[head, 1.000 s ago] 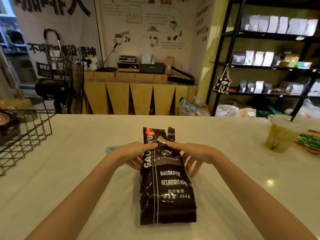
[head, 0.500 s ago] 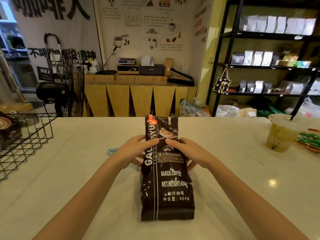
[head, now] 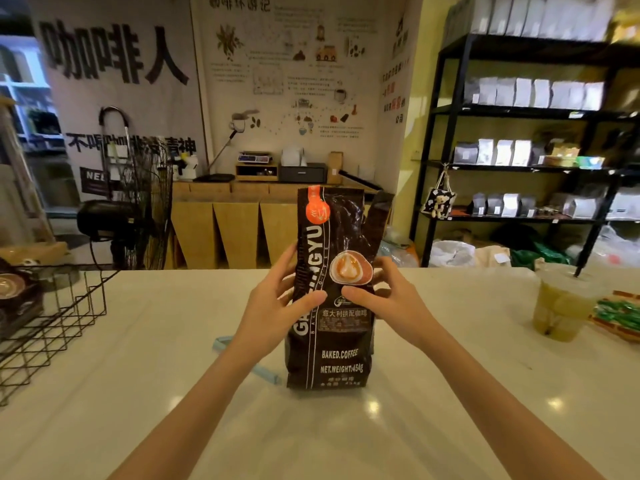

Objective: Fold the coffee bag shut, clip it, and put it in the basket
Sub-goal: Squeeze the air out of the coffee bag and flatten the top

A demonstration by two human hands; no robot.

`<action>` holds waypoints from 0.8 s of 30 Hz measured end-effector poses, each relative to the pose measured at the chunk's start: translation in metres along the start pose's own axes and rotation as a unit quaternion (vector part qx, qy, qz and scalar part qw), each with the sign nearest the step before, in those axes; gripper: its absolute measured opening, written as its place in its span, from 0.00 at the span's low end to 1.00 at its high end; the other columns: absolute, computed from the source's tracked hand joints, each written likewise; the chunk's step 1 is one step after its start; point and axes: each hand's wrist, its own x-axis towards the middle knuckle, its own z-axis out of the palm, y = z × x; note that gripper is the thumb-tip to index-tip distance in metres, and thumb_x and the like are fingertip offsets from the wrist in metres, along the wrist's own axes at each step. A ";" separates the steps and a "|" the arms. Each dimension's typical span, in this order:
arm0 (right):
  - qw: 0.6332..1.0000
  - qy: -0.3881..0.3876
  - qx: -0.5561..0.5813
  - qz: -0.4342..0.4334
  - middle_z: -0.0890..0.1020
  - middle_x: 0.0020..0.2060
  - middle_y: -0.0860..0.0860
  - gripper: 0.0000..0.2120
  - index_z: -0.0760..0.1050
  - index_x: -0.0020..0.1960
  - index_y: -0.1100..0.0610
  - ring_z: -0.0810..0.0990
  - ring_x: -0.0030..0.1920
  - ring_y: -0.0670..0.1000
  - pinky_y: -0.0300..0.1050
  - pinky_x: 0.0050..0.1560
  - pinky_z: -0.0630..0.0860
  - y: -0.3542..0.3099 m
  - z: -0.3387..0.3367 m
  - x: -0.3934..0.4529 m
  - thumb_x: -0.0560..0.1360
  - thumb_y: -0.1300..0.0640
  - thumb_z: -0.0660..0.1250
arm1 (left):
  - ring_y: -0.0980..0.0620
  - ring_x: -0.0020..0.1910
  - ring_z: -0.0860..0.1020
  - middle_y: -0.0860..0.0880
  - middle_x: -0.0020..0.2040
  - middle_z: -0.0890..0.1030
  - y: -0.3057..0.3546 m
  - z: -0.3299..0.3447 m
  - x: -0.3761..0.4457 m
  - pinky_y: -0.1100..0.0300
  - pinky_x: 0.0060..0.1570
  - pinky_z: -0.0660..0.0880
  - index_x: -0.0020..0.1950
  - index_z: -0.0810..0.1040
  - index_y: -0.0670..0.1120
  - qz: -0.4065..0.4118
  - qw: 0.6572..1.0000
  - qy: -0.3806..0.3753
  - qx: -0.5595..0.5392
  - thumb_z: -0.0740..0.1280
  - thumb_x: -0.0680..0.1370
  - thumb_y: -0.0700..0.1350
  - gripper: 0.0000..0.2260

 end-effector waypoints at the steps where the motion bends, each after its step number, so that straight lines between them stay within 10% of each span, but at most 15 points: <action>1: 1.000 -0.004 0.001 0.003 0.78 0.49 0.52 0.24 0.67 0.54 0.45 0.80 0.47 0.53 0.51 0.46 0.81 0.002 0.001 0.000 0.62 0.42 0.73 | 0.62 0.57 0.75 0.61 0.57 0.74 -0.002 0.000 -0.001 0.67 0.50 0.75 0.65 0.58 0.62 0.001 1.000 -0.007 -0.004 0.71 0.66 0.47 0.33; 6: 0.997 -0.039 -0.034 0.052 0.77 0.55 0.51 0.42 0.65 0.62 0.51 0.77 0.55 0.51 0.47 0.53 0.77 0.001 -0.001 0.003 0.54 0.35 0.71 | 0.67 0.55 0.76 0.59 0.58 0.74 -0.012 -0.001 -0.002 0.71 0.48 0.74 0.66 0.58 0.61 -0.008 1.000 -0.017 -0.023 0.70 0.68 0.43 0.33; 10: 0.995 0.092 -0.008 -0.048 0.66 0.68 0.49 0.50 0.54 0.71 0.49 0.65 0.68 0.49 0.47 0.66 0.66 -0.031 -0.009 0.010 0.55 0.37 0.73 | 0.59 0.60 0.74 0.56 0.61 0.73 -0.013 -0.001 0.000 0.60 0.59 0.73 0.68 0.57 0.60 -0.015 0.999 -0.023 -0.018 0.69 0.69 0.44 0.33; 16: 0.836 0.081 -0.357 -0.408 0.67 0.70 0.55 0.16 0.76 0.56 0.49 0.55 0.72 0.55 0.52 0.71 0.53 -0.097 -0.003 0.024 0.69 0.50 0.67 | 0.54 0.63 0.72 0.53 0.64 0.72 -0.019 0.004 0.001 0.59 0.60 0.72 0.68 0.60 0.54 -0.018 1.000 -0.018 -0.009 0.70 0.64 0.57 0.35; 21: 0.728 -0.090 -0.576 -0.361 0.60 0.73 0.52 0.11 0.78 0.53 0.49 0.51 0.74 0.58 0.56 0.72 0.48 -0.124 0.014 0.047 0.71 0.52 0.68 | 0.59 0.57 0.74 0.59 0.56 0.73 -0.017 0.007 -0.003 0.69 0.50 0.73 0.60 0.61 0.52 -0.005 1.000 0.009 0.019 0.67 0.64 0.56 0.28; 24: 0.706 -0.124 -0.611 -0.337 0.70 0.65 0.51 0.10 0.79 0.52 0.50 0.63 0.66 0.55 0.51 0.65 0.62 -0.130 0.016 0.057 0.71 0.54 0.68 | 0.64 0.52 0.74 0.62 0.52 0.74 -0.017 0.006 -0.004 0.73 0.46 0.74 0.56 0.64 0.53 -0.006 0.999 0.001 0.051 0.67 0.69 0.53 0.20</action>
